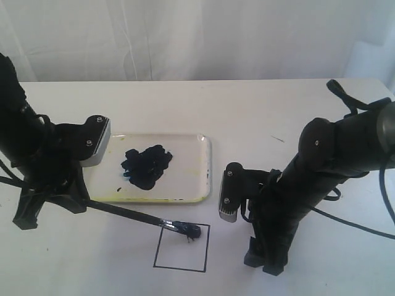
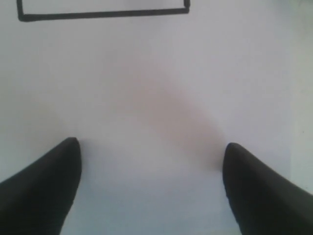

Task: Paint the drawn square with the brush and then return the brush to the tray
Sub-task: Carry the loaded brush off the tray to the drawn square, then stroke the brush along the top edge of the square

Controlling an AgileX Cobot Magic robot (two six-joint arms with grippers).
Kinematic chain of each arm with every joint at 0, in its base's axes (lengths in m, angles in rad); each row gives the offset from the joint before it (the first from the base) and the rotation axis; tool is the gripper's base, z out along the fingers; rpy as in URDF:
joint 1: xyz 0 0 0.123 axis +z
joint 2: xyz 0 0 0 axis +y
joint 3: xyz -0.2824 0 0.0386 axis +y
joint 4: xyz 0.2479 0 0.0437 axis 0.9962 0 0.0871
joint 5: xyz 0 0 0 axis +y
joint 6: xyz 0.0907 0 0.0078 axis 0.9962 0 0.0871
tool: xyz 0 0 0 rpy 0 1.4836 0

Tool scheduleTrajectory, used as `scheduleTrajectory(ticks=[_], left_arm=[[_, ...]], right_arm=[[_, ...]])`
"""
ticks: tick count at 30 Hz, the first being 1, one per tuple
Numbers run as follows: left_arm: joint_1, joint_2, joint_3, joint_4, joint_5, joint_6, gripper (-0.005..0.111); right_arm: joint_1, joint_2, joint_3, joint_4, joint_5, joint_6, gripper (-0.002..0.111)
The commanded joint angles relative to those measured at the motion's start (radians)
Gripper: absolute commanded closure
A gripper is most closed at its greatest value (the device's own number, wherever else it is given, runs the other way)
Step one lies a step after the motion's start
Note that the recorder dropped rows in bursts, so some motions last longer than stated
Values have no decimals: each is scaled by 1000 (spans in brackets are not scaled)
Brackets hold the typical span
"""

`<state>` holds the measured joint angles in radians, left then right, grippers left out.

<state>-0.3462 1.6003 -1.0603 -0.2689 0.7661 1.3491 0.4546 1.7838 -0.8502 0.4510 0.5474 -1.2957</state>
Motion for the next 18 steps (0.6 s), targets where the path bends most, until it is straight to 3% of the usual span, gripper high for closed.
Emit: scheduleTrajectory(ticks=[1, 18], left_arm=[[-5, 1, 5, -26, -2, -8, 107], [-5, 27, 5, -92, 11, 46, 107]], right_arm=[[3, 11, 4, -7, -14, -7, 34], [3, 11, 4, -7, -14, -7, 34]])
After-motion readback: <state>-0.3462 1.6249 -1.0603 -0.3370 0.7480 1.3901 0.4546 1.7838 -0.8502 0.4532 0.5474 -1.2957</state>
